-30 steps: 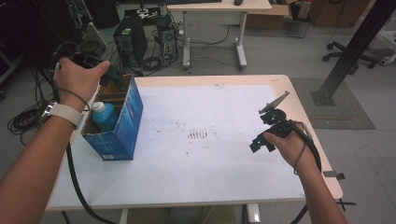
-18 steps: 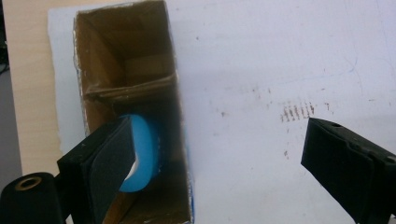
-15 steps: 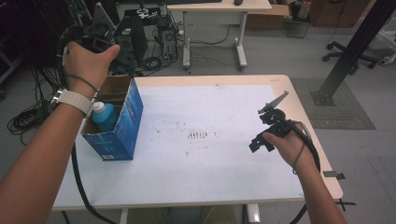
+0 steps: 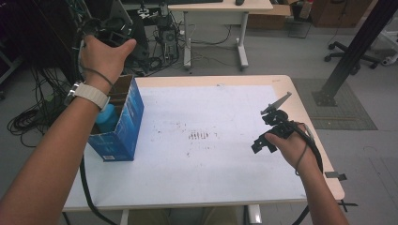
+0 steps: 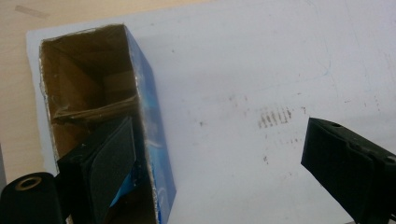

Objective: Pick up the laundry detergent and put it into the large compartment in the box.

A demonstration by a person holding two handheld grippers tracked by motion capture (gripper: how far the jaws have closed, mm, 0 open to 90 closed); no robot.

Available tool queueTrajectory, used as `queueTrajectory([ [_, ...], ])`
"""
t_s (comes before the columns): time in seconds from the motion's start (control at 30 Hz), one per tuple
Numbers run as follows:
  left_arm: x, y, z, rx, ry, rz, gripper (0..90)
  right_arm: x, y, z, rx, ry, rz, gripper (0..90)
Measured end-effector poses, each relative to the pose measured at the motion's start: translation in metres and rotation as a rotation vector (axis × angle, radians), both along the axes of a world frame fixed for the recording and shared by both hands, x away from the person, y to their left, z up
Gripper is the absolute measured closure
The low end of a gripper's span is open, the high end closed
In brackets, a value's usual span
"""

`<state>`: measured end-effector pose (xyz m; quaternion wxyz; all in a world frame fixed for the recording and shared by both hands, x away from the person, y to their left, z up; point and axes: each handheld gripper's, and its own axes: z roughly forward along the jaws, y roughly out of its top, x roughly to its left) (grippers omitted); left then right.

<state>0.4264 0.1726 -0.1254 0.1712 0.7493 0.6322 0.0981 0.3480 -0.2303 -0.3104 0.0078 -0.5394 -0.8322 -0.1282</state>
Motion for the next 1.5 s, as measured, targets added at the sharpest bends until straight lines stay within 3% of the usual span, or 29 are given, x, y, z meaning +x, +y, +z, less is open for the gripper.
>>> queueTrajectory([
  [0.57,0.005,-0.031,-0.012,-0.02,-0.003,-0.046,10.0,-0.001,-0.002,0.0,0.003,-0.001,-0.003,9.0],
  [0.87,0.009,-0.052,-0.026,-0.016,0.022,-0.08,10.0,-0.002,-0.001,-0.001,0.007,-0.002,-0.003,8.9],
  [1.33,0.012,-0.07,-0.041,-0.011,0.03,-0.103,10.0,-0.006,-0.003,0.001,0.008,-0.008,-0.013,8.9],
  [1.5,0.011,-0.075,-0.049,-0.03,0.035,-0.105,10.0,-0.007,-0.002,0.001,0.009,-0.009,-0.007,8.9],
])
